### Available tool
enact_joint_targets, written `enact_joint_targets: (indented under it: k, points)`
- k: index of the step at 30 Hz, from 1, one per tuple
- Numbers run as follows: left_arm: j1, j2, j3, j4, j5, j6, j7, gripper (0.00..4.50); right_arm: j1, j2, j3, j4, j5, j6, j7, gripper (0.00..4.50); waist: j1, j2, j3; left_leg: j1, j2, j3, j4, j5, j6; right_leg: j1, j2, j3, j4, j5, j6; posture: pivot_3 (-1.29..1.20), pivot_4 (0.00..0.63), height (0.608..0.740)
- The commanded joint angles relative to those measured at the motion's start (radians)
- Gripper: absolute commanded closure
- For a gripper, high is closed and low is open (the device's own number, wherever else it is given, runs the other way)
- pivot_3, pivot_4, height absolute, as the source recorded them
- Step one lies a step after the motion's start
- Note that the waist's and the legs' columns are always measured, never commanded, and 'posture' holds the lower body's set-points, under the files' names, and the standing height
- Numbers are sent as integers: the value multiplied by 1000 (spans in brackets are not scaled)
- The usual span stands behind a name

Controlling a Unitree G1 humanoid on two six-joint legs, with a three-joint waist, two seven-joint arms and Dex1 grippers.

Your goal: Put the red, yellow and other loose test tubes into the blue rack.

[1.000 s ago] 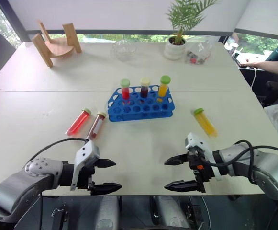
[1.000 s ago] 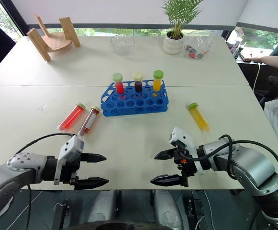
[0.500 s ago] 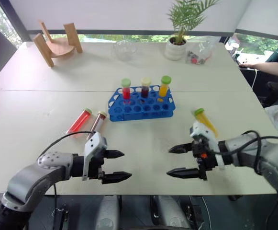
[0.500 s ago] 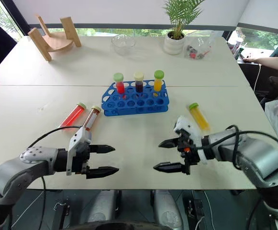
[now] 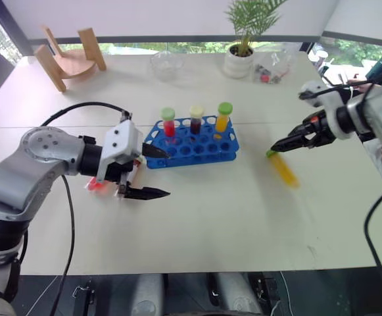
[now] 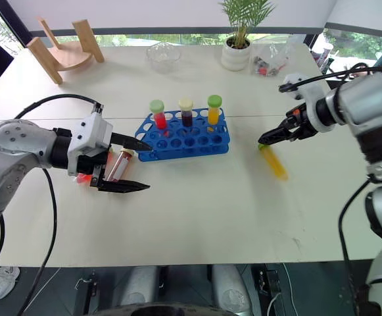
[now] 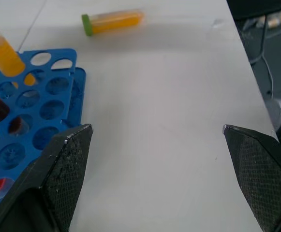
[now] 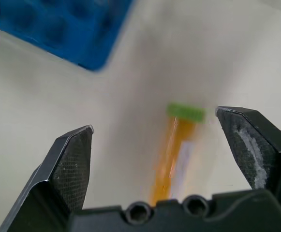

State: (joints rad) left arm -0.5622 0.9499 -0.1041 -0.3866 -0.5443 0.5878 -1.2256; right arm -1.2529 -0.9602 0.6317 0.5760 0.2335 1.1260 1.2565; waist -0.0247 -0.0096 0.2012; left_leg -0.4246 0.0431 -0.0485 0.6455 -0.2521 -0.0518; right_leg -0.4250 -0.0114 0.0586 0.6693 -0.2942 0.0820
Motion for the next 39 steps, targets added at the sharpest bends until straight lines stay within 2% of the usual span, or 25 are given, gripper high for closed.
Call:
enact_joint_targets:
  k: [1, 4, 9, 12, 17, 18, 22, 24, 26, 28, 31, 34, 36, 39]
  points:
    - [15, 5, 30, -48, 16, -22, 21, 76, -93, 60, 55, 206, -121, -73, 87, 0, 1, 0, 0, -4, 0, 0, 0, 1, -2, -4, 0, 0, 2, 0, 0, 0, 150, 740]
    - [45, -5, 39, -76, 10, -6, 52, 76, -128, 129, 69, 342, -193, -130, 120, 0, 3, 0, 0, -4, 0, 1, 1, 2, -4, -4, 0, 0, 2, 0, 0, 0, 150, 740]
    - [136, -6, 53, -115, 13, 7, 108, 76, -93, 219, 83, 475, -317, -256, 125, 0, 4, 0, 0, -2, 0, 1, 3, 2, -3, -2, -1, 0, 5, 0, 0, 0, 150, 740]
    - [169, 4, 70, -126, 11, 15, 126, 0, -46, 232, 99, 508, -383, -322, 158, 838, 8, 0, 0, -2, -1, 0, 4, 3, -5, -2, -1, 0, 8, 0, 0, 0, 150, 740]
    - [200, 19, 79, -117, 23, 10, 129, 0, 15, 244, 45, 522, -440, -388, 111, 3426, 6, -1, -1, 2, -1, 0, 5, 3, -6, 1, -1, 0, 11, 0, 0, 0, 150, 740]
    - [200, 22, 75, -110, 28, 7, 126, 0, 19, 245, 26, 525, -444, -390, 102, 3673, 6, -2, -1, 4, -1, -1, 5, 3, -6, 2, 0, 0, 11, 0, 0, 0, 150, 740]
    - [198, 33, 68, -86, 35, -9, 94, 0, 34, 240, -103, 503, -414, -427, 6, 3692, 6, -3, -2, 13, -1, -1, 5, 3, -6, 12, 0, 0, 11, 0, 0, 0, 150, 740]
    - [193, 41, 76, -67, 24, -8, 66, 0, 6, 256, -273, 475, -317, -416, -88, 3692, 2, -3, -2, 19, -1, -1, 4, 3, -6, 19, 0, 0, 9, 0, 0, 0, 150, 740]
    - [186, 50, 92, -37, 5, 1, 38, 0, 21, 270, -467, 337, -210, -442, -202, 3692, -13, -2, -1, 19, -1, 1, 5, 4, -6, 18, -1, 2, 9, 0, 0, 0, 150, 740]
    - [162, 50, 106, 4, -17, 26, 25, 0, 138, 309, -667, 23, -98, -416, -312, 3692, -28, -2, -1, 19, -1, 1, 4, 4, -7, 17, 0, 3, 11, 0, 0, 0, 150, 740]
    - [103, 32, 125, 96, -62, 75, 14, 0, 396, 503, -868, -541, 17, -429, -546, 3692, -33, -2, -1, 18, 0, -6, 2, 4, -7, 16, 3, 0, 16, -1, -1, 0, 150, 740]
    - [48, 32, 96, 183, -44, 89, -10, 0, 585, 711, -875, -855, 49, -480, -723, 3692, -30, -1, -1, 16, 3, -10, 0, 4, -7, 14, 5, -6, 17, -4, -6, 0, 150, 740]
    - [19, 35, 66, 218, -22, 92, -28, 0, 672, 817, -842, -917, 43, -544, -802, 3692, -24, -1, -1, 15, 3, -10, -1, 4, -7, 12, 5, -6, 17, -5, -6, 0, 150, 740]
    - [-24, 34, 37, 249, 0, 95, -51, 0, 755, 871, -762, -882, -32, -708, -854, 3692, -20, -1, -1, 15, 0, -7, 0, 6, -11, 12, 1, -5, 17, -4, -5, 0, 150, 740]
